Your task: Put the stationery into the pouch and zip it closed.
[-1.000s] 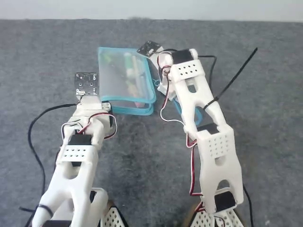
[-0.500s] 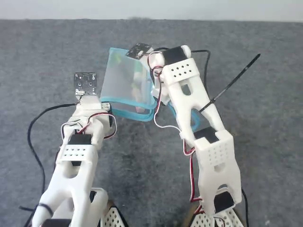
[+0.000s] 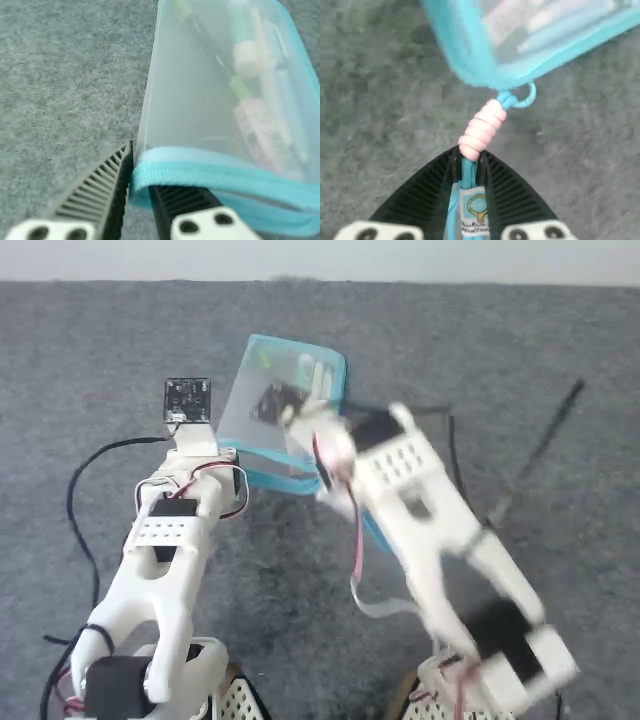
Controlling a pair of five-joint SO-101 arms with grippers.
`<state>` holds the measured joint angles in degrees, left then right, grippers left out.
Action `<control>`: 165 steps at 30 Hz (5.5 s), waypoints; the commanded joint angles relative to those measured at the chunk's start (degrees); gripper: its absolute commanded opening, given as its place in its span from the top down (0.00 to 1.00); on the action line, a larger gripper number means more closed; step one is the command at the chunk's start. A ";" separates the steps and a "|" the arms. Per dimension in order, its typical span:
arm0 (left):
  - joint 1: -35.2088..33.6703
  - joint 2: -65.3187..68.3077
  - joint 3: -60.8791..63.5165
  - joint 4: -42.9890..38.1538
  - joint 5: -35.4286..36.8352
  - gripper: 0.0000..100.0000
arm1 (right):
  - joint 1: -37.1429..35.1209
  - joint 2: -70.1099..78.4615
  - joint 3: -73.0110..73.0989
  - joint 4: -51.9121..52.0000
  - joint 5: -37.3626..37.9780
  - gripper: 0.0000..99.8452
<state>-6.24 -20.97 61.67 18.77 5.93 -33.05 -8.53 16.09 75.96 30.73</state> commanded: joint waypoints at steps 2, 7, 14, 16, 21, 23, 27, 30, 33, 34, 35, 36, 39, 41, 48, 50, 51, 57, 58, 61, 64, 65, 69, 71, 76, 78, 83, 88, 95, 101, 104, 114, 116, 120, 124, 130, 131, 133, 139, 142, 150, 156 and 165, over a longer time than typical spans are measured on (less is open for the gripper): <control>0.79 -0.62 -2.77 -0.97 0.44 0.99 | -3.56 -19.21 13.10 -1.54 1.23 0.99; 0.79 -0.53 -2.77 -0.97 0.35 0.99 | -5.93 -28.35 14.86 3.30 0.97 0.99; 0.88 -0.53 -2.77 -0.88 0.26 0.99 | -12.18 -34.51 14.59 7.34 -1.49 0.99; 1.58 -0.53 -2.68 -0.88 -0.88 0.99 | -13.49 -35.38 14.59 7.16 -1.58 0.99; 3.16 -1.05 -1.63 -0.88 -1.23 0.99 | -10.59 -33.45 15.03 4.62 -1.76 0.99; 3.08 -1.05 -1.63 -0.88 -1.23 0.99 | -7.43 -30.64 15.12 1.98 -3.78 0.99; 3.16 -1.05 -1.63 -0.88 -1.23 0.99 | -1.80 -23.34 14.95 -3.03 -9.32 0.96; 2.81 -1.05 -1.63 -0.88 -0.97 0.99 | 0.04 -16.84 14.86 -6.46 -16.09 0.89; 2.90 -1.05 -1.63 -0.88 -0.97 0.99 | -0.22 -10.95 14.86 -10.33 -20.57 0.83; 2.90 -1.05 -1.63 -0.88 -0.88 0.99 | -0.22 -9.27 14.86 -11.74 -21.45 0.82; 2.90 -1.05 -1.63 -0.88 -0.88 0.99 | -0.04 -7.87 14.86 -12.88 -22.07 0.81; 2.81 -1.05 -1.63 -0.88 -0.88 0.99 | -0.04 -6.64 14.86 -14.02 -22.59 0.81; 3.16 -1.05 -1.63 -0.88 -0.88 0.99 | -0.84 -3.74 14.86 -16.84 -23.82 0.81; 3.25 -1.05 -1.63 -0.88 -0.88 0.99 | -1.89 -2.33 14.86 -19.74 -25.67 0.81; 3.25 -1.05 -1.63 -0.88 -0.88 0.99 | -3.03 4.18 14.95 -28.62 -28.57 0.81; 3.25 -1.05 -1.63 -0.88 -0.88 0.99 | -2.86 5.85 14.86 -28.97 -28.40 0.81; 3.25 -1.05 -1.63 -0.88 -0.88 0.99 | -2.86 6.37 14.86 -29.23 -28.48 0.81; 3.25 -1.05 -1.71 -0.88 -0.88 0.99 | -2.51 7.34 14.86 -28.79 -28.40 0.81; 3.25 -1.05 -1.71 -0.88 -0.88 0.99 | -2.51 7.43 15.03 -28.70 -28.40 0.81; 3.25 -1.05 -1.54 -0.97 -1.05 0.99 | -2.51 8.22 15.30 -28.62 -28.31 0.81; 3.25 -1.05 -1.54 -0.97 -1.05 0.99 | -2.42 11.56 14.68 -29.32 -28.22 0.81; 3.25 -1.05 -1.54 -0.97 -1.05 0.99 | -2.42 12.88 13.89 -29.23 -28.22 0.81; 3.25 -1.05 -1.54 -0.97 -1.05 0.99 | -0.92 16.57 11.60 -28.97 -28.22 0.81; 3.25 -1.05 -1.54 -0.97 -1.05 0.99 | 0.75 17.19 10.64 -28.97 -28.48 0.81; 3.34 -1.05 -1.54 -0.97 -1.14 0.99 | 3.91 16.75 10.20 -28.97 -28.22 0.99; 3.25 -1.05 -1.54 -0.97 -1.14 0.99 | 4.35 16.13 10.02 -27.30 -28.13 0.98; 3.34 -0.70 -1.54 -1.14 -1.23 0.99 | 4.18 7.69 7.82 -17.54 -21.98 0.99; 3.34 -0.62 -1.71 -1.32 -1.32 0.99 | 2.33 -7.96 14.68 -16.84 -17.67 0.99; 7.30 -0.62 -1.54 -1.05 -1.32 0.99 | -7.87 -30.99 22.24 -13.05 -15.30 0.99; 7.38 -0.62 -1.63 -0.97 -0.88 0.99 | -13.23 -42.07 22.07 -7.34 -13.98 0.99; 7.38 -0.62 -1.63 -0.97 -0.88 0.99 | -16.75 -44.26 22.07 -5.14 -12.40 0.99; 8.35 -0.62 -1.89 0.26 -0.97 0.99 | -26.51 -44.53 18.37 -4.97 -9.93 0.99; 8.97 -0.62 -1.89 0.26 -0.97 0.99 | -28.88 -44.53 16.35 -4.62 -9.58 0.99; 9.05 -0.53 -1.89 0.26 -1.05 0.99 | -33.36 -44.53 14.33 -3.47 -9.14 0.99; 9.14 -0.53 -1.89 0.26 -1.05 0.99 | -38.99 -44.88 14.24 -2.42 -7.82 0.99; 8.70 -0.53 -1.89 0.26 -1.05 0.99 | -39.60 -44.53 15.74 1.63 -5.89 0.99; 8.70 -0.53 -1.89 0.26 -1.05 0.99 | -36.97 -44.44 16.35 2.33 -5.54 0.99; 8.70 -0.62 -1.89 0.26 -0.88 0.99 | -28.70 -44.09 16.97 3.82 -5.89 0.99; 7.65 -1.05 -1.71 0.35 2.20 0.99 | 0.57 -37.49 16.79 8.40 -8.70 0.81; 6.42 -1.14 -1.71 0.35 2.90 0.99 | 7.69 -33.36 16.79 8.66 -8.70 0.77; 3.60 -1.14 -1.89 0.35 4.84 0.99 | -2.95 -33.45 17.41 3.30 -11.87 0.77; 3.60 -1.23 -1.89 0.35 4.84 0.99 | -9.10 -31.16 27.78 -14.73 -14.07 0.77; 3.78 -1.23 -1.89 0.35 4.75 0.99 | -4.79 -19.03 27.78 -28.26 -16.70 0.77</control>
<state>-1.85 -20.97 61.76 18.95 9.71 -40.35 -29.36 46.51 52.04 16.31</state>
